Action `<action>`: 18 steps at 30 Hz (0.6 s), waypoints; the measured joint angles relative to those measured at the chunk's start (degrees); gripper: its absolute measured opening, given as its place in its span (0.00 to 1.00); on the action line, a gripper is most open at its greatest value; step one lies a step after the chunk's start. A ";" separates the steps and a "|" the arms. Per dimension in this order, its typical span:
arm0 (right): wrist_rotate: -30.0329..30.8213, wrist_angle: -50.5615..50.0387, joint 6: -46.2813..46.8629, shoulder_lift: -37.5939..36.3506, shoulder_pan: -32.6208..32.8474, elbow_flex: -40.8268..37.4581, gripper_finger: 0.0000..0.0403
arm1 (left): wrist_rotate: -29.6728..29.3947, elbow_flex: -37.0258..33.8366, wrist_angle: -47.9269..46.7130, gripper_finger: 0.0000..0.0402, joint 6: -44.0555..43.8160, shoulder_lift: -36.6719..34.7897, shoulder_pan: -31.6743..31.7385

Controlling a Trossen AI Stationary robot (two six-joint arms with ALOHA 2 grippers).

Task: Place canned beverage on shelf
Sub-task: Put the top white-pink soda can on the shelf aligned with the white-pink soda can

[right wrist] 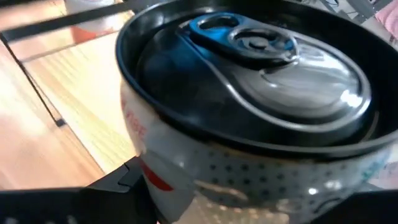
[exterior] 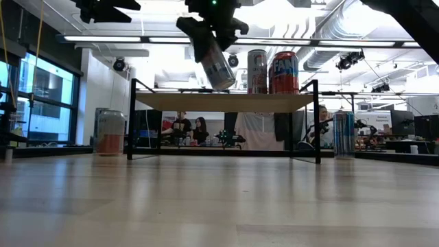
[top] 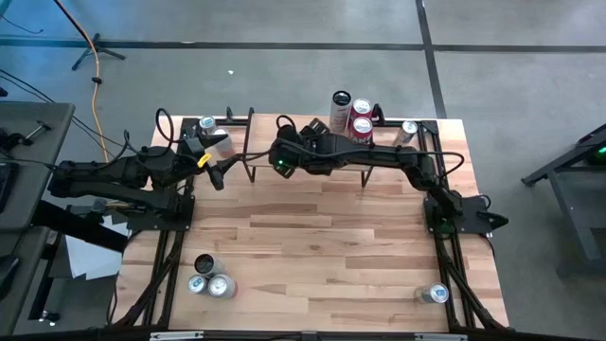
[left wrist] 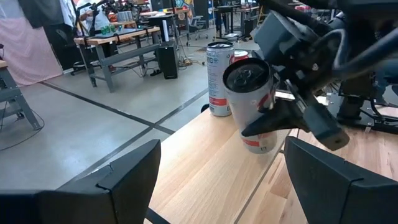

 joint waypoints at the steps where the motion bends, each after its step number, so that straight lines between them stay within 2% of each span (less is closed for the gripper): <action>1: -0.33 -0.75 -0.79 -0.21 -0.14 -0.01 0.58 | 0.00 0.00 0.00 0.75 0.00 0.00 0.01; 7: -2.26 -4.48 -7.24 -1.60 -1.09 -0.02 0.58 | -0.40 0.00 0.02 0.75 -0.30 0.00 0.00; 13: -8.17 -4.71 -14.96 -5.35 -3.18 -0.83 0.58 | -0.55 0.00 0.03 0.75 -2.73 0.00 0.00; 15: -10.73 -3.19 -16.04 -8.88 -4.08 -5.24 0.58 | -0.61 0.00 0.01 0.75 -3.15 0.00 0.00; 18: -15.18 4.86 -15.87 -18.00 -5.06 -18.82 0.58 | -0.70 0.01 -0.02 0.75 -3.13 0.00 0.00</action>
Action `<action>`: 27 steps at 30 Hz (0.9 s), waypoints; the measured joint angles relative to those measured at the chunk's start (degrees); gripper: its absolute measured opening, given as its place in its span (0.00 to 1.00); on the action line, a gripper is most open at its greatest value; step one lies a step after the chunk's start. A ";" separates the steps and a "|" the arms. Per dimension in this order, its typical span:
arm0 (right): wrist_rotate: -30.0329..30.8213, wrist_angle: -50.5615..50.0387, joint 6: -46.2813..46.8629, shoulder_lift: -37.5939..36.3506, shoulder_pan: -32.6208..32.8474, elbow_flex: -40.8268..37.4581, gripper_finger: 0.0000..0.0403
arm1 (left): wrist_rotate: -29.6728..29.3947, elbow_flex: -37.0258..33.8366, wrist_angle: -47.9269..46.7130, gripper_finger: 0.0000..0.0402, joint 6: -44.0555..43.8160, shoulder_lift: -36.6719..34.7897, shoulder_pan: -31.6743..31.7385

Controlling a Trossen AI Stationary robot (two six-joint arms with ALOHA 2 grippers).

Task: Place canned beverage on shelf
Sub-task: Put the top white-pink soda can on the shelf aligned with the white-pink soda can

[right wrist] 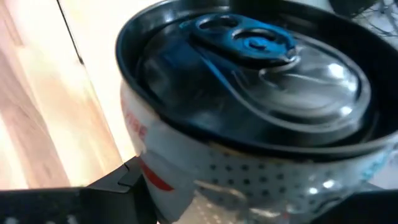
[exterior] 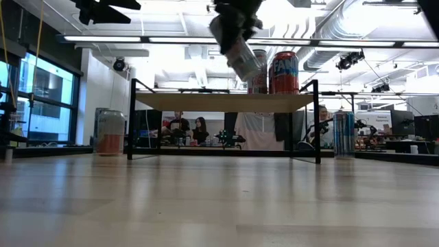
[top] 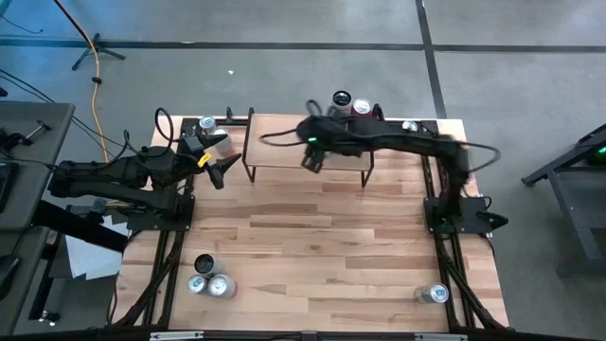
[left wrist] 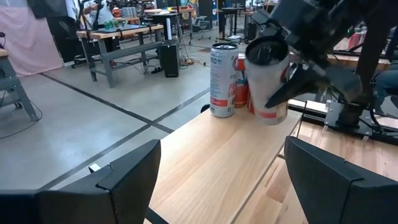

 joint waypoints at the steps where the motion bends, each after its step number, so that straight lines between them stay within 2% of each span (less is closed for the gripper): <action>1: -1.13 3.99 0.40 -3.91 -0.20 -5.49 0.58 | 0.00 -0.01 0.00 0.75 -0.02 0.00 0.00; 4: -5.79 17.76 3.16 -15.04 0.31 -19.73 0.58 | -0.87 0.01 0.00 0.75 -0.01 0.00 0.00; 7: -6.04 31.33 6.67 -23.19 1.09 -30.67 0.58 | -2.28 0.00 0.03 0.75 -0.04 0.00 0.00; 12: -3.88 51.70 8.94 -27.06 1.05 -43.43 0.58 | -3.36 0.00 0.02 0.75 0.00 0.02 0.01; 16: -4.02 55.13 8.97 -25.36 1.44 -46.29 0.58 | -3.39 -0.01 0.03 0.75 0.00 0.00 0.00; 27: 2.90 55.23 7.66 -18.66 1.32 -43.83 0.59 | -3.37 -0.01 0.02 0.75 0.13 0.00 0.02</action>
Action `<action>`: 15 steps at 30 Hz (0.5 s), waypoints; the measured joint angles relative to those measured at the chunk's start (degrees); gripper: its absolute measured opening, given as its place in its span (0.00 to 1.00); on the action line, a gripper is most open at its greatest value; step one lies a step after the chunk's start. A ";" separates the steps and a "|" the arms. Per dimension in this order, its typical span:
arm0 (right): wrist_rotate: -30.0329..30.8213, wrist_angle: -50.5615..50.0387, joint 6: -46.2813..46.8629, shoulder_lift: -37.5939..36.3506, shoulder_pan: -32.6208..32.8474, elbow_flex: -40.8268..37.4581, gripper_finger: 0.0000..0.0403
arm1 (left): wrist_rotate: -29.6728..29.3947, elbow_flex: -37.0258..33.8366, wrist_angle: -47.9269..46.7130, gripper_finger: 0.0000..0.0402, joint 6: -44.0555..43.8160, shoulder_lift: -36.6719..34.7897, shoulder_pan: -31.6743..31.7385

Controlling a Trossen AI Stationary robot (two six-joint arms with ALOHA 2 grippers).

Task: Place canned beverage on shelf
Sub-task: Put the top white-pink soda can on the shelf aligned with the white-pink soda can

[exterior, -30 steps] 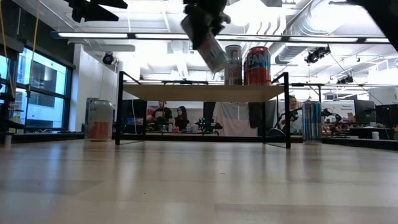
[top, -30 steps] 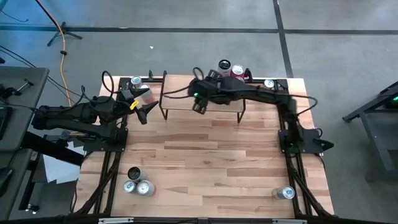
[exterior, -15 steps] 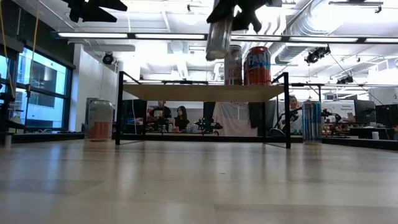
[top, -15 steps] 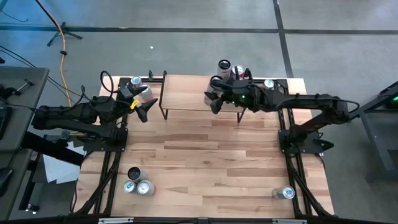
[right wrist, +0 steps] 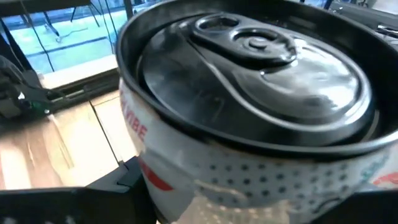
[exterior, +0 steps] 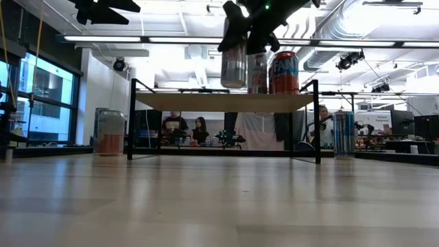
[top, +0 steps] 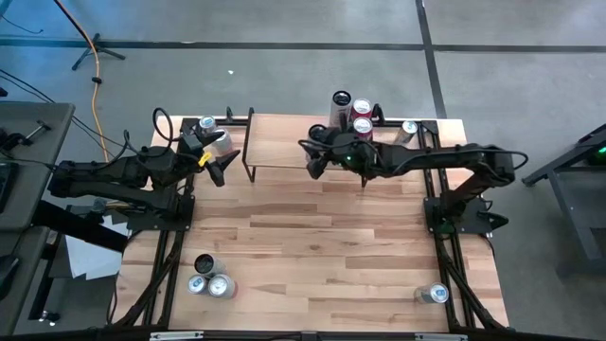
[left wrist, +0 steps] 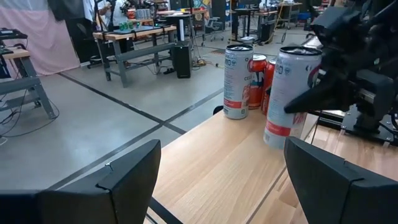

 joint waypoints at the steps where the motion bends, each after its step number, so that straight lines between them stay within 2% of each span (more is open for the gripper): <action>1: -0.03 0.19 0.15 0.23 -0.09 0.08 0.59 | 0.00 0.00 -0.02 0.75 0.00 0.02 0.00; 12: 2.33 -1.31 -0.17 0.91 -0.30 -0.04 0.59 | 0.02 0.00 0.00 0.75 0.00 0.02 0.00; 15: 2.35 -1.51 -0.17 0.91 -0.30 -0.04 0.62 | 0.02 0.00 0.00 0.75 0.00 0.02 0.00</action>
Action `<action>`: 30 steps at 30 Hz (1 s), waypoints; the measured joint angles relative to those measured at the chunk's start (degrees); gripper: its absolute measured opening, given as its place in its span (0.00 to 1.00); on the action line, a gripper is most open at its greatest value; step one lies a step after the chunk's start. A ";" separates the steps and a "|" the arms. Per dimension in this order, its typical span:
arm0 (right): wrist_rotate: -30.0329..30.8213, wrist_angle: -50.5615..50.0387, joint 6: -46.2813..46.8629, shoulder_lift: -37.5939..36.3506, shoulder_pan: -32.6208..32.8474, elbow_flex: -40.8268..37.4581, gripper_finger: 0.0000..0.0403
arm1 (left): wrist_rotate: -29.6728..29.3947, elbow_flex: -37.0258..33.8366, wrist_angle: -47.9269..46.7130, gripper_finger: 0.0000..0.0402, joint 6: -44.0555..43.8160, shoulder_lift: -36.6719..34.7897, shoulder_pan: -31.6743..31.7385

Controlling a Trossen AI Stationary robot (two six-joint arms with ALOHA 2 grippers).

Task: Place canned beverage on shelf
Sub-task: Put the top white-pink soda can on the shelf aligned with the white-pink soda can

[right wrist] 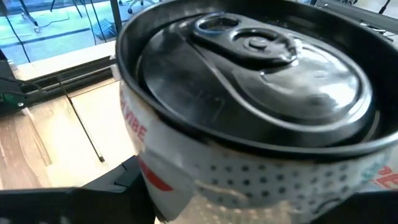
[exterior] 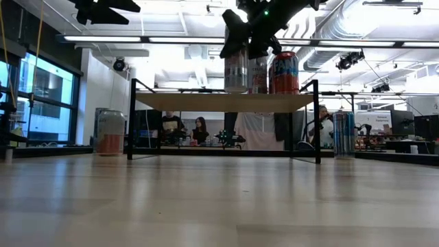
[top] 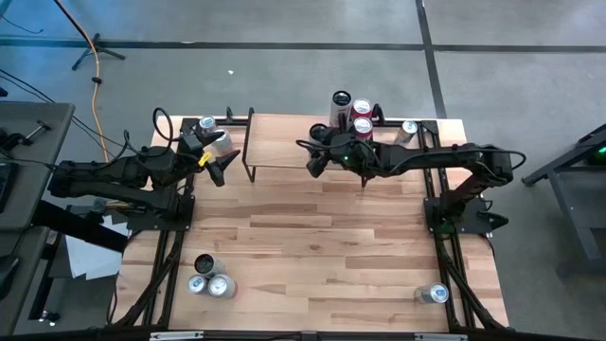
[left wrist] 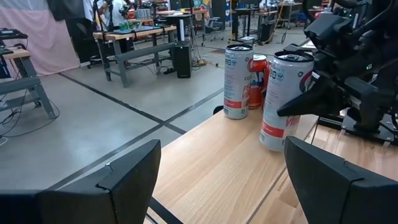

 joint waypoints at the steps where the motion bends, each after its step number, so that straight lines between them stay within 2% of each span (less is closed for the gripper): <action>1: 0.02 -0.01 0.00 0.00 0.00 0.00 0.64 | 0.01 0.00 0.00 0.75 0.00 0.00 0.00; 8: 0.15 0.79 0.15 -0.13 0.00 0.02 0.74 | 0.02 0.00 0.00 0.75 -0.02 0.00 -0.02; 22: -0.81 0.13 1.36 -0.17 0.00 0.19 0.74 | 0.04 0.01 0.00 0.75 -0.02 0.00 -0.01; 30: -0.85 -1.45 -3.05 -0.28 0.00 3.87 0.75 | 0.04 0.00 0.00 0.75 0.39 -0.02 -0.02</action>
